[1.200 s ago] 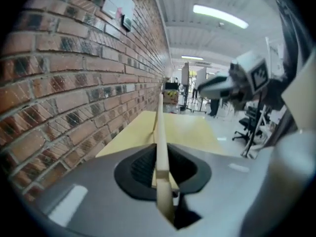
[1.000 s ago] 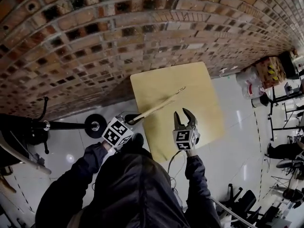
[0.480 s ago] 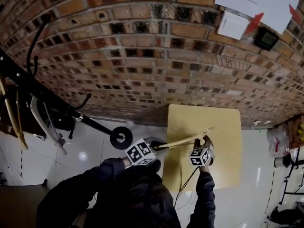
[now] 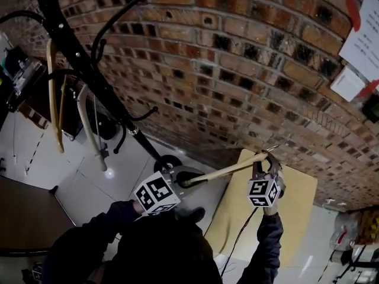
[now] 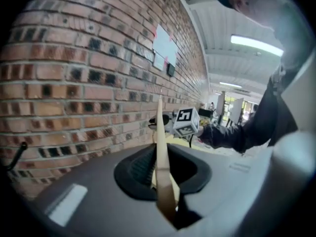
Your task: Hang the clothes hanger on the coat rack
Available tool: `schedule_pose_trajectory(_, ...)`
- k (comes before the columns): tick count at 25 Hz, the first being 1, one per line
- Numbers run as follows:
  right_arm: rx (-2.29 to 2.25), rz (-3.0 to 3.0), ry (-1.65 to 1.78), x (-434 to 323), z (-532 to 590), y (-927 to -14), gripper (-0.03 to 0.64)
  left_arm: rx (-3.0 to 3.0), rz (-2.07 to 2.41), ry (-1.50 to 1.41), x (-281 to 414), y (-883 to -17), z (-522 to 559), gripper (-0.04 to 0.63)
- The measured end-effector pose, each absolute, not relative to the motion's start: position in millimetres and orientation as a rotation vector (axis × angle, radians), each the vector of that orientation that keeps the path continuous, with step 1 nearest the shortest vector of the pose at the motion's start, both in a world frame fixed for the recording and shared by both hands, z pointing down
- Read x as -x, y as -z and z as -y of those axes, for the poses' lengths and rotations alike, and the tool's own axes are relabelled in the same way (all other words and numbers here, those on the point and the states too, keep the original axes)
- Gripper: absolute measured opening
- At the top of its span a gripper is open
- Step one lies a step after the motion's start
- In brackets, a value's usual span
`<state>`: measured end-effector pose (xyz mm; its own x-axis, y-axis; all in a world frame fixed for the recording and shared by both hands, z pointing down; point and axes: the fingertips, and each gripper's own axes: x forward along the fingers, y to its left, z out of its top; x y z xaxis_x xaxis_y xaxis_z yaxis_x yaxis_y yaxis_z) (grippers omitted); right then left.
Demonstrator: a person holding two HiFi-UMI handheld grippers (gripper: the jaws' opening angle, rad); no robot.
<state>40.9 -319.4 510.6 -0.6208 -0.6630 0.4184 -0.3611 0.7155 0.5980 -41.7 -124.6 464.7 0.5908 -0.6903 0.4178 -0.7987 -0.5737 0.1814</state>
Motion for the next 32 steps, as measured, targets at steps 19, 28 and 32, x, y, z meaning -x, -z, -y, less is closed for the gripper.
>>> schedule_pose_trajectory(19,0.001,2.410,1.046,299.8,199.5,-350.1,0.095,-2.126,1.939,-0.097,252.5,-342.6,-13.1,0.061)
schedule_pose_trajectory(28,0.167,2.343,1.101,377.6,151.6,-367.6,0.095,-1.994,2.042,-0.031,298.7,-359.6,-52.9,0.064)
schedule_pose_trajectory(32,0.213,2.275,1.114,391.6,142.0,-391.5,0.095,-1.952,2.040,0.012,308.6,-378.8,-59.9,0.064)
